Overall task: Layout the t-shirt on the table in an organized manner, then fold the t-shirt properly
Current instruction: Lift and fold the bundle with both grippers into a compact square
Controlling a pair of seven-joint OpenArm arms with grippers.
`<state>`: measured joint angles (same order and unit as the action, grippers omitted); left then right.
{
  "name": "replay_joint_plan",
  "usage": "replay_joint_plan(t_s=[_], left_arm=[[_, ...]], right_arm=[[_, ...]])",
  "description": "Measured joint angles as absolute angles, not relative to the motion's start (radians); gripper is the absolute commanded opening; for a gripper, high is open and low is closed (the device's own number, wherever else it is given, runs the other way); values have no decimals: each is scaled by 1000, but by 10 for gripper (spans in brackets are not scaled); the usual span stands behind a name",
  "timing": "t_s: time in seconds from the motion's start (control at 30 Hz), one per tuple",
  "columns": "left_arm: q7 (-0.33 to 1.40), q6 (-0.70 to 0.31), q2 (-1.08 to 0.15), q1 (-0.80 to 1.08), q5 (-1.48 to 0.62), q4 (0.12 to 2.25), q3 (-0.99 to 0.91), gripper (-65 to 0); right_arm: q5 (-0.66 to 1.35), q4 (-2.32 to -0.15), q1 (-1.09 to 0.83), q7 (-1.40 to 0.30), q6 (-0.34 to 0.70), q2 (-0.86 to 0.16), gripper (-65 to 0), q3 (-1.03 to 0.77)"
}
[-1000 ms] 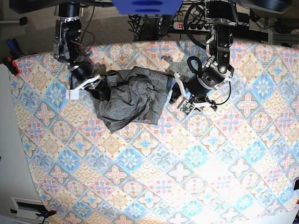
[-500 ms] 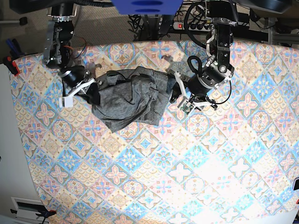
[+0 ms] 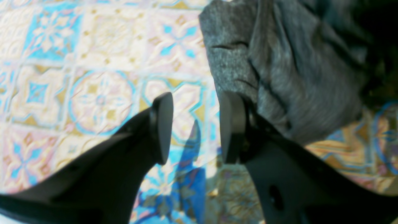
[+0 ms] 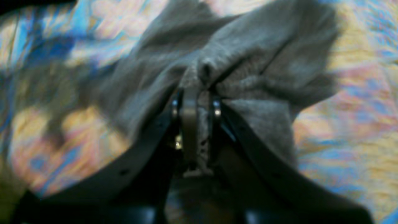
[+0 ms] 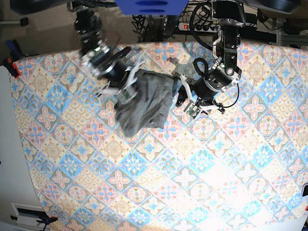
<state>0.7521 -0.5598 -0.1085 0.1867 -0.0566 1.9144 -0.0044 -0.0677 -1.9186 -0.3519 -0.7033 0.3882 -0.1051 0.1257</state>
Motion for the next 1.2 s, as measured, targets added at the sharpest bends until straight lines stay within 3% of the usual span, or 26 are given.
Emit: replay_joint_plan(t_s=[0.27, 0.5, 0.67, 0.77, 0.9, 1.0, 1.2], left_arm=[[751, -561, -106, 186, -63, 1913, -3, -425], [752, -561, -104, 189, -64, 1913, -2, -424], [762, -558, -111, 189, -60, 1937, 102, -421], [759, -553, -111, 175, -57, 1986, 172, -421], [751, -571, -105, 135, -75, 1998, 255, -424], [748, -564, -105, 113, -73, 1959, 258, -424], [744, -557, -106, 31, -68, 1693, 236, -424]], right_arm=[[-485, -1880, -408, -558, 397, -108, -650, 373], [-498, -1800, -413, -542, 392, -108, -650, 382], [-499, -1804, -413, -545, 393, -108, -643, 382], [-498, -1805, -413, -545, 393, -112, -525, 382], [-501, -1831, -418, -567, 403, -109, -418, 385], [-503, -1876, -419, -572, 403, -112, -385, 385], [-503, -1897, -418, -571, 400, -113, -383, 382]])
